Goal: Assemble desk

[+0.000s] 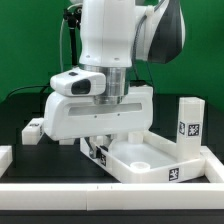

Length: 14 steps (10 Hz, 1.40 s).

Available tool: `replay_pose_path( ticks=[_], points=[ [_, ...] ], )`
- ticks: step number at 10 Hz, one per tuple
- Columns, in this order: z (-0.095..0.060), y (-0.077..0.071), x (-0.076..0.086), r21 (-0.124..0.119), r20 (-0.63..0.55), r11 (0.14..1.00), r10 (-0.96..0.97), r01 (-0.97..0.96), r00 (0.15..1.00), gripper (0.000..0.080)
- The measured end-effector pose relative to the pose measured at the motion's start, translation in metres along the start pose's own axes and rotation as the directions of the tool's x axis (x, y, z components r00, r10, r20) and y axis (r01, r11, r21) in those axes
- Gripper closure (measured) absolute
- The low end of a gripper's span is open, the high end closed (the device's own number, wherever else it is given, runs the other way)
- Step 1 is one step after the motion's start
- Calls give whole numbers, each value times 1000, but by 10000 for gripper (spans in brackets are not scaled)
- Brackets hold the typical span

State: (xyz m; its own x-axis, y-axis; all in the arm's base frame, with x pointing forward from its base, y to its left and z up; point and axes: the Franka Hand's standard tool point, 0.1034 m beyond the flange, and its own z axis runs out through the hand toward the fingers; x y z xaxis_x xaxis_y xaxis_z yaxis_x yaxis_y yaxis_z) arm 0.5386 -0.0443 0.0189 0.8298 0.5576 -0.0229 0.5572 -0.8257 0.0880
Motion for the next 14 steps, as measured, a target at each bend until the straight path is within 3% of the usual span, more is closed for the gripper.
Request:
replay_pose_path(
  ticks=[5, 9, 11, 14],
  points=[
    [-8, 21, 28, -53, -8, 937, -346, 345, 938, 738],
    [-16, 6, 59, -105, 26, 815, -571, 570, 821, 738],
    [-15, 11, 55, -102, 45, 746, -657, 658, 752, 738],
    [-15, 13, 54, -100, 54, 722, -683, 684, 729, 739]
  ],
)
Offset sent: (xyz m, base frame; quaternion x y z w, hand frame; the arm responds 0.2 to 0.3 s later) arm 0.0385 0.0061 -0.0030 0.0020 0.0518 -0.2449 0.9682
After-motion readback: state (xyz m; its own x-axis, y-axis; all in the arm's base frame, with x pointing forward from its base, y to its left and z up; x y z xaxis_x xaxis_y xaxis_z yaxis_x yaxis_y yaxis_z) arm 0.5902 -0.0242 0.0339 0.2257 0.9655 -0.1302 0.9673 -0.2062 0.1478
